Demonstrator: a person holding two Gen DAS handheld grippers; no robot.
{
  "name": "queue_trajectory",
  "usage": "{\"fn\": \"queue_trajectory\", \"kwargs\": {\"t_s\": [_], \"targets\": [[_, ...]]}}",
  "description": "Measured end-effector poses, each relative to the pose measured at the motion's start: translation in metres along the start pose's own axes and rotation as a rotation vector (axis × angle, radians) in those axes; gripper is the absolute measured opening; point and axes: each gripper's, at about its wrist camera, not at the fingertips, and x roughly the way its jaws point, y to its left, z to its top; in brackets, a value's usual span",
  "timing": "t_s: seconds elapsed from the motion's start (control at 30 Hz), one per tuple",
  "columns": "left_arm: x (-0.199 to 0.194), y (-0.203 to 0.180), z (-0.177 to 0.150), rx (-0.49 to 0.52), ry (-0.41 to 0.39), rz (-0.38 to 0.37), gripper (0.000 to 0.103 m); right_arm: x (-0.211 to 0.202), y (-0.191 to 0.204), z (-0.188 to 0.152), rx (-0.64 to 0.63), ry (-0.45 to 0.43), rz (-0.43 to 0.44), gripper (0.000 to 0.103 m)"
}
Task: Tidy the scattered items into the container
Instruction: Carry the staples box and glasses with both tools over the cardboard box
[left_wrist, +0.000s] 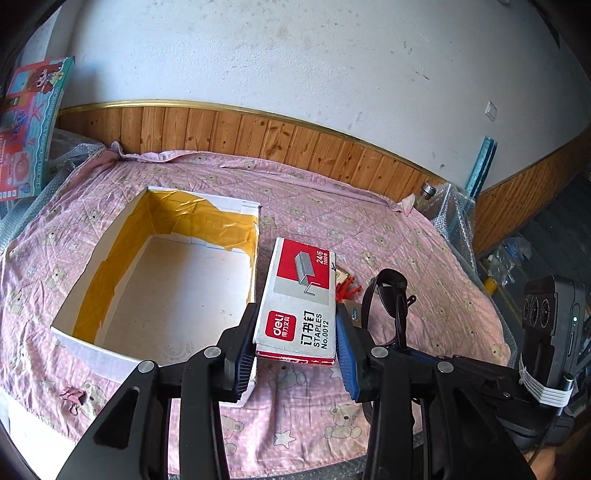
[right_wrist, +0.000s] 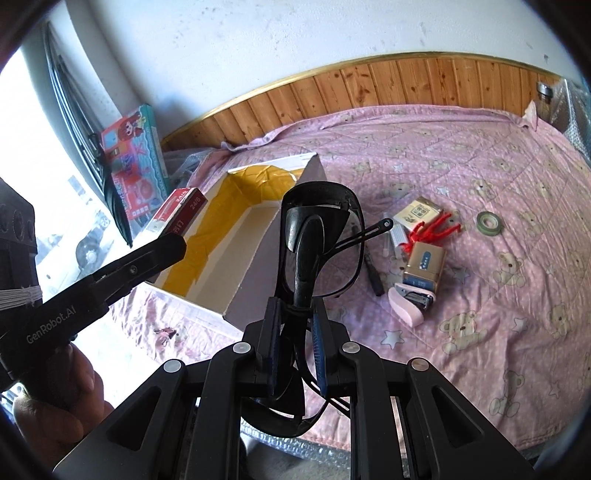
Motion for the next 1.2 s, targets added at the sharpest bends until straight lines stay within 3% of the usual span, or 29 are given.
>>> {"fn": "queue_trajectory", "kwargs": {"t_s": [0.63, 1.2], "targets": [[0.015, 0.055, 0.034, -0.046, 0.041, 0.140, 0.040, 0.042, 0.050, 0.053, -0.085, 0.021, 0.054, 0.017], [0.041, 0.085, 0.048, -0.068, 0.095, 0.162, 0.040, 0.075, 0.070, 0.082, -0.105, 0.042, 0.087, 0.017]]}}
